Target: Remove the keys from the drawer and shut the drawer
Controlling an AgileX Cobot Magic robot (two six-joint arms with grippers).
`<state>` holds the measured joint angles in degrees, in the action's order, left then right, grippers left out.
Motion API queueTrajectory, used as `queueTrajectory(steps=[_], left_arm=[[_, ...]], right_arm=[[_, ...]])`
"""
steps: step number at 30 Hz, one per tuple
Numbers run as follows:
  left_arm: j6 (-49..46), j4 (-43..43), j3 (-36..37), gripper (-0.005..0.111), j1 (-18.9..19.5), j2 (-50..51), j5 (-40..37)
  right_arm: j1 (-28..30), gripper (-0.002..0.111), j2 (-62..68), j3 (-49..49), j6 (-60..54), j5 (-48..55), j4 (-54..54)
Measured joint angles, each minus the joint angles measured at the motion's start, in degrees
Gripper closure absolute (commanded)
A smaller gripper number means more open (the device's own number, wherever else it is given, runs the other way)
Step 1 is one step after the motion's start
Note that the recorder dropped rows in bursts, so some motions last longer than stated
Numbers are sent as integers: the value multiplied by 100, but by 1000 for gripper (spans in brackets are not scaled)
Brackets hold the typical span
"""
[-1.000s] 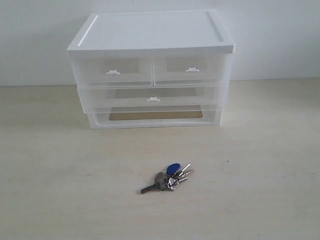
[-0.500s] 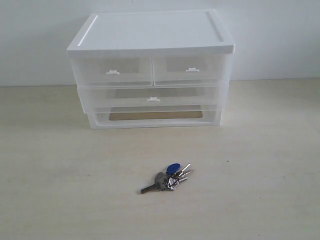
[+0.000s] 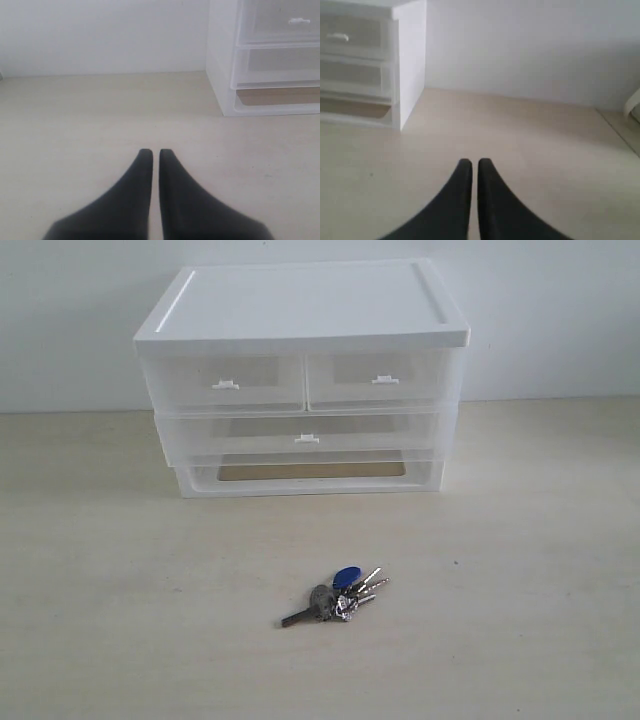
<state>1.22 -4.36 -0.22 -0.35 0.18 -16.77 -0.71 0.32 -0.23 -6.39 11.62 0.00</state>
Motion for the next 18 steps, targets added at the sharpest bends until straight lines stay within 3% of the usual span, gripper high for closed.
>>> queueTrajectory(steps=[5,18], left_arm=[[0,0,0,102,0,0,0],[0,0,0,102,0,0,0]], right_arm=[[9,106,0,13,67,623,0],[9,106,0,25,258,734,33]])
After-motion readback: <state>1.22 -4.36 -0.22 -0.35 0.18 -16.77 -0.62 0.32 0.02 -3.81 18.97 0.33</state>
